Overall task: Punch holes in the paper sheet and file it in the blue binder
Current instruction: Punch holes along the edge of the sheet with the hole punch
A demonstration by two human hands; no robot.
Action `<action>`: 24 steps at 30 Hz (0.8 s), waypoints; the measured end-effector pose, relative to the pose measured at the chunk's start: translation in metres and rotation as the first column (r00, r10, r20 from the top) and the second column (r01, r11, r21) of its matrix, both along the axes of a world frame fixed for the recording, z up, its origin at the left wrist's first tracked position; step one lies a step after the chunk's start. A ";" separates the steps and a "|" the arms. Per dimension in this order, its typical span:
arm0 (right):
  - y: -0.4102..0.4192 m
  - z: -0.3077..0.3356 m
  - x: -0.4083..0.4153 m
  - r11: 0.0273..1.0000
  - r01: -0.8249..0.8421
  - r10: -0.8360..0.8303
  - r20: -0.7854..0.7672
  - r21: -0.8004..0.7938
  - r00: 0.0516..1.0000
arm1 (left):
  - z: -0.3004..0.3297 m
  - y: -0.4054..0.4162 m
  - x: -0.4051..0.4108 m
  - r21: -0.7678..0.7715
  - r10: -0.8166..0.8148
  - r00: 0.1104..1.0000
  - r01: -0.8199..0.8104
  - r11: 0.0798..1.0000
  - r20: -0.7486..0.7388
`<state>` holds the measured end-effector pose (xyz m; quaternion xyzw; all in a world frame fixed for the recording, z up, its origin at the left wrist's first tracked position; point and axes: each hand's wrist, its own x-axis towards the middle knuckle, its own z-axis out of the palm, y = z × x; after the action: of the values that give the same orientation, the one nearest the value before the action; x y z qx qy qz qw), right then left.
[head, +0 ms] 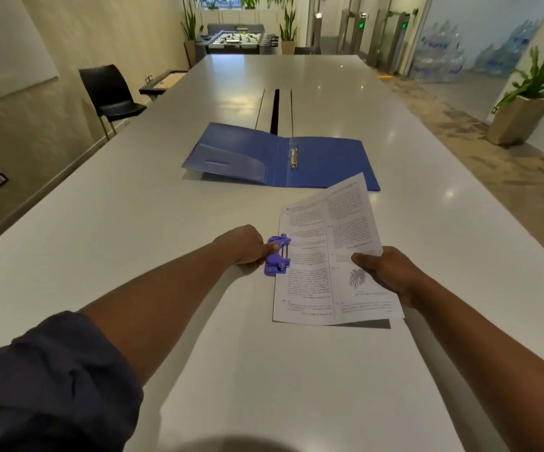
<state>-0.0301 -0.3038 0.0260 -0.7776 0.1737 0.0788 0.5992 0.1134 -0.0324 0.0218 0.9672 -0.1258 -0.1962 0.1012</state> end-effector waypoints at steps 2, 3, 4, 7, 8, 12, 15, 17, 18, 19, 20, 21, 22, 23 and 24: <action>0.000 0.001 -0.002 1.000 0.007 -0.007 0.002 0.012 1.000 | 0.004 -0.002 -0.003 -0.031 0.035 0.998 -0.034 0.999 0.043; -0.001 0.001 -0.002 1.000 0.005 -0.005 -0.003 0.020 1.000 | 0.006 -0.003 -0.004 -0.053 0.058 0.997 -0.056 0.997 0.047; -0.001 0.001 -0.002 1.000 0.003 -0.003 -0.009 0.029 1.000 | 0.010 -0.005 -0.006 -0.072 0.072 0.996 -0.068 0.995 0.053; -0.001 0.002 -0.003 0.999 0.008 -0.007 -0.020 0.048 1.000 | 0.022 -0.013 -0.008 -0.125 0.106 0.994 -0.101 0.987 0.032; -0.001 0.003 -0.002 0.998 0.010 -0.009 -0.020 0.054 1.000 | 0.026 -0.015 -0.009 -0.153 0.125 0.992 -0.121 0.981 0.013; -0.001 0.001 -0.002 0.998 0.012 -0.011 -0.017 0.054 1.000 | 0.025 -0.018 -0.012 -0.310 0.226 0.965 -0.258 0.915 -0.135; -0.003 -0.001 0.000 0.999 0.012 -0.011 -0.019 0.042 1.000 | 0.025 -0.019 -0.015 -0.324 0.232 0.963 -0.264 0.908 -0.133; -0.004 -0.002 0.001 0.999 0.012 -0.011 -0.020 0.042 1.000 | 0.025 -0.019 -0.015 -0.344 0.235 0.960 -0.275 0.898 -0.154; -0.004 -0.002 0.001 0.999 0.010 -0.009 -0.020 0.044 1.000 | 0.026 -0.019 -0.016 -0.351 0.236 0.959 -0.279 0.894 -0.160; -0.004 -0.002 0.001 0.999 0.008 -0.007 -0.019 0.046 1.000 | 0.025 -0.019 -0.015 -0.351 0.240 0.957 -0.283 0.893 -0.162; -0.004 -0.002 0.001 0.999 0.004 -0.003 -0.019 0.049 1.000 | 0.025 -0.019 -0.016 -0.351 0.245 0.956 -0.288 0.891 -0.162; -0.005 -0.002 0.001 0.999 0.001 0.000 -0.020 0.051 1.000 | 0.025 -0.019 -0.015 -0.353 0.251 0.954 -0.294 0.888 -0.163; -0.005 -0.002 0.001 0.999 0.000 0.002 -0.022 0.053 1.000 | 0.025 -0.019 -0.016 -0.354 0.254 0.954 -0.296 0.887 -0.161; -0.006 -0.002 0.000 0.998 0.000 0.001 -0.023 0.056 1.000 | 0.026 -0.019 -0.017 -0.353 0.256 0.954 -0.297 0.887 -0.157; -0.006 -0.002 0.000 0.998 0.002 0.000 -0.024 0.059 1.000 | 0.027 -0.019 -0.018 -0.349 0.257 0.955 -0.294 0.890 -0.150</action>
<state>-0.0297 -0.3101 0.0239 -0.7585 0.1790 0.0929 0.6197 0.0958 -0.0519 0.0485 0.9280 -0.0164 -0.2006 0.3134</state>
